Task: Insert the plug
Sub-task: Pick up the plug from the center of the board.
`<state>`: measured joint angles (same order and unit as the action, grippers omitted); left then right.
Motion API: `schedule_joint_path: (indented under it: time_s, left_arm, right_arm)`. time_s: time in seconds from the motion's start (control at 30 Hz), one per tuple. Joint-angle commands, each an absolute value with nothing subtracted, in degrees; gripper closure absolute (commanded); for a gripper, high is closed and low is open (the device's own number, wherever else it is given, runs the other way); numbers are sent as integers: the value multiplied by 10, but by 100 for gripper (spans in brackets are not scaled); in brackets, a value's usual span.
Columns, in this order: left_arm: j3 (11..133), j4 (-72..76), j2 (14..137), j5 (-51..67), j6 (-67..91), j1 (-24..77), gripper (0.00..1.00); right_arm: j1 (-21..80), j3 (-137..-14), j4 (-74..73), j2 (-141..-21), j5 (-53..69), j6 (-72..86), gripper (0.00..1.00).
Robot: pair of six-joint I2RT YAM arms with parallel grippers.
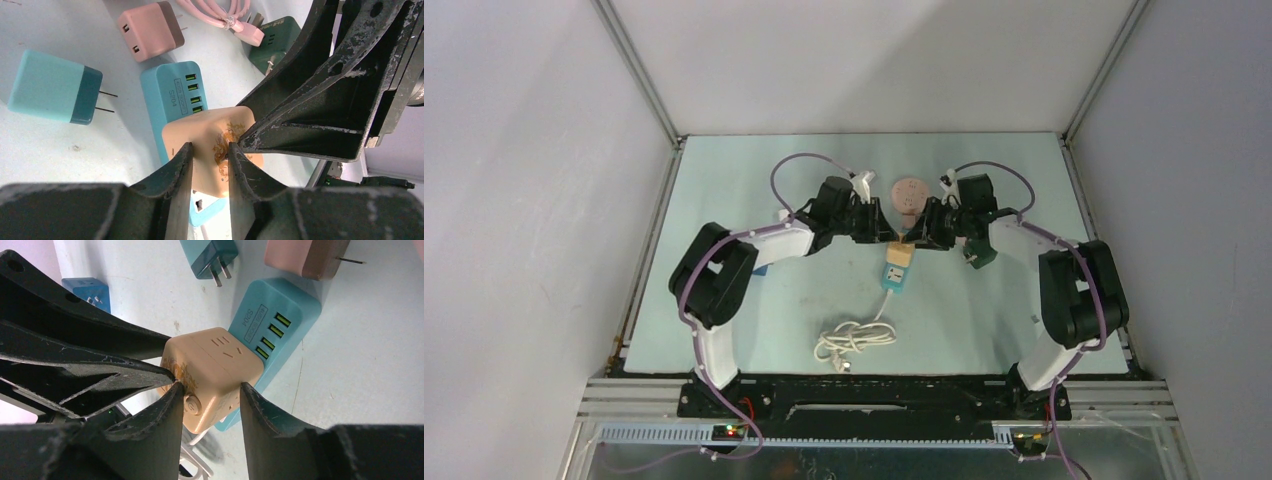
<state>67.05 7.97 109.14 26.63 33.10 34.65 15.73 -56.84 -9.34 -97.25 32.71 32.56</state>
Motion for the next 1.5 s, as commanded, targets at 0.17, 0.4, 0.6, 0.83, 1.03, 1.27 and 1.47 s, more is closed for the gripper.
schedule_joint_path:
  time_s: [0.17, 0.4, 0.6, 0.83, 1.03, 1.27, 1.47]
  left_arm:
    - [593, 27, 1157, 143, 301, 363, 74]
    - [565, 37, 1151, 127, 305, 367, 75]
    - [537, 54, 1153, 121, 310, 369, 76]
    - [531, 63, 1111, 132, 306, 378, 72]
    - [560, 42, 1059, 137, 302, 383, 56]
    - [601, 12, 1000, 135, 285, 382, 26]
    - [633, 6, 925, 139, 265, 375, 10]
  right_arm:
    - [210, -494, -148, -1010, 195, 278, 62]
    - [239, -444, -133, -1010, 175, 284, 63]
    - [248, -415, -125, -1003, 163, 293, 64]
    - [247, -402, -140, -941, 167, 297, 63]
    - [241, -434, -167, -907, 191, 288, 57]
    - [222, -491, -178, -875, 244, 272, 35]
    - [193, -548, -197, -796, 279, 265, 14]
